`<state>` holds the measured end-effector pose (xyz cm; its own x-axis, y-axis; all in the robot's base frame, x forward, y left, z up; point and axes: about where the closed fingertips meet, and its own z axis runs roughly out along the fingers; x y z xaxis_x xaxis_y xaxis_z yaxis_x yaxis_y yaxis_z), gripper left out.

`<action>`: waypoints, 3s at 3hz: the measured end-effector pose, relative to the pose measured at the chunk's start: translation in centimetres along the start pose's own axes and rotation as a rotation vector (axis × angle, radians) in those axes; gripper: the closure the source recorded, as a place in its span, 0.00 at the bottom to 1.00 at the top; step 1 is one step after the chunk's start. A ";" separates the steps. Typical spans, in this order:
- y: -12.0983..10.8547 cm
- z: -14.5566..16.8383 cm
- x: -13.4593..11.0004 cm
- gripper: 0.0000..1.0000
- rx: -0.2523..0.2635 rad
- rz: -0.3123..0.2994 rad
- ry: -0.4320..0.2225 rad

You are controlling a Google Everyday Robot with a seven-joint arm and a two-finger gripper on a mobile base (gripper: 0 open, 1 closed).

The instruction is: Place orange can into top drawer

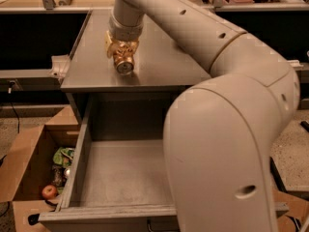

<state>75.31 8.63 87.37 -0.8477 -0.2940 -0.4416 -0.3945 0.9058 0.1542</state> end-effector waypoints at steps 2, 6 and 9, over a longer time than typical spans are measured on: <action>3.1 -8.9 4.0 1.00 -0.282 -0.235 -0.144; 7.7 -5.0 14.5 1.00 -0.208 -0.541 -0.021; 7.6 -0.1 22.5 1.00 -0.158 -0.600 0.120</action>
Offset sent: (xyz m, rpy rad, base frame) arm -0.1309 -0.0293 0.0975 0.2750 -0.2050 0.5968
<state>53.15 8.89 78.72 -0.4929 -0.7773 -0.3910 -0.8535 0.5194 0.0434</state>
